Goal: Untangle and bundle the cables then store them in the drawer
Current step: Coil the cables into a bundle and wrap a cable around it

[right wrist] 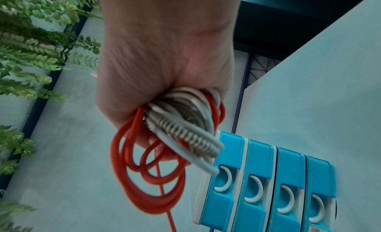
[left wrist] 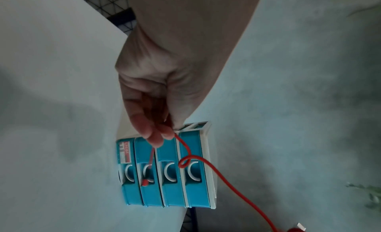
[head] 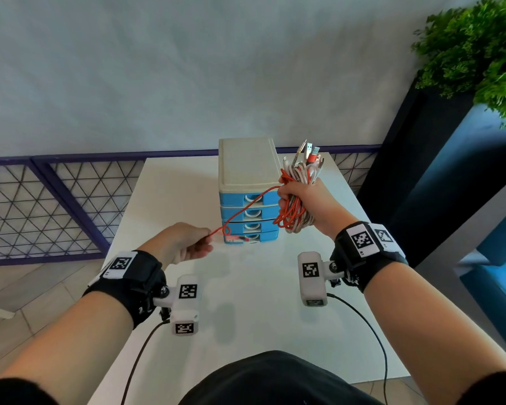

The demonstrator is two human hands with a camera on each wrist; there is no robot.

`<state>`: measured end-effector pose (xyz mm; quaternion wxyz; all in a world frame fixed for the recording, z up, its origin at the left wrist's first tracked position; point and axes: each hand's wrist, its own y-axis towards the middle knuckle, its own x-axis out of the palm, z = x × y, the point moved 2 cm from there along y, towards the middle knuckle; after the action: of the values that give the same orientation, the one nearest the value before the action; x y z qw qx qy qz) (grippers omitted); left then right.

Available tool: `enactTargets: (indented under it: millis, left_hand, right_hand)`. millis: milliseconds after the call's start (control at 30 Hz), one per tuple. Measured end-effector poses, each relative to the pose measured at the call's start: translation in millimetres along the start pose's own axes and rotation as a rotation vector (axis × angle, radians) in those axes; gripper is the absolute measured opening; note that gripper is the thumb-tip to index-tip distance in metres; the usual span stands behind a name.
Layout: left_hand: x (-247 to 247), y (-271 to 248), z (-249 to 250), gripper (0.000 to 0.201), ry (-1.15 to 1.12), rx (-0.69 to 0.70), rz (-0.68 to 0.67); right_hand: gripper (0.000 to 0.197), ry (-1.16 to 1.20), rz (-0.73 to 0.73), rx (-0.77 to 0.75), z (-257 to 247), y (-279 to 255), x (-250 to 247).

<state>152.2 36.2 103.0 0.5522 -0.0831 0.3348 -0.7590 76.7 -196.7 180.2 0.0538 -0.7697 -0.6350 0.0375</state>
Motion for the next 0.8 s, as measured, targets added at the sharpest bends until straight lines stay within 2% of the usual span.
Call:
enactTargets:
  millis: [100, 167, 233, 300, 433, 567, 700, 733, 800]
  left_hand:
    - [3.7, -0.7, -1.6, 0.017, 0.061, 0.076, -0.092]
    - [7.1, -2.7, 0.3, 0.013, -0.062, 0.145, -0.19]
    - [9.2, -6.7, 2.5, 0.026, -0.223, 0.177, -0.297]
    - [8.1, -10.1, 3.7, 0.028, -0.276, 0.223, -0.35]
    - [3.4, -10.9, -1.2, 0.015, -0.152, 0.289, -0.355]
    - [1.8, -7.3, -3.7, 0.028, -0.011, 0.283, -0.236]
    - [8.7, -10.4, -4.3, 0.025, 0.039, 0.247, -0.243]
    - [8.0, -10.2, -7.2, 0.029, 0.076, 0.232, -0.264]
    - [4.7, -10.6, -15.2, 0.052, 0.219, 0.209, -0.351]
  right_hand:
    - [0.01, -0.045, -0.015, 0.011, 1.2, 0.4, 4.7]
    - [0.01, -0.054, -0.02, 0.011, 0.2, 0.8, 7.4]
    - [0.012, -0.055, -0.004, 0.008, -2.0, 1.6, 8.1]
    - [0.015, -0.042, 0.017, 0.0, -4.6, 3.5, 7.7]
    - [0.014, -0.021, 0.043, -0.011, -7.7, 8.0, 4.1]
    - [0.016, -0.034, 0.047, -0.017, -10.1, 9.5, 6.1]
    - [0.018, -0.03, 0.067, -0.017, -12.6, 8.7, 5.4]
    - [0.018, -0.01, 0.07, -0.023, -13.5, 8.2, 4.7]
    - [0.018, 0.027, 0.07, -0.034, -16.2, 7.0, 3.6]
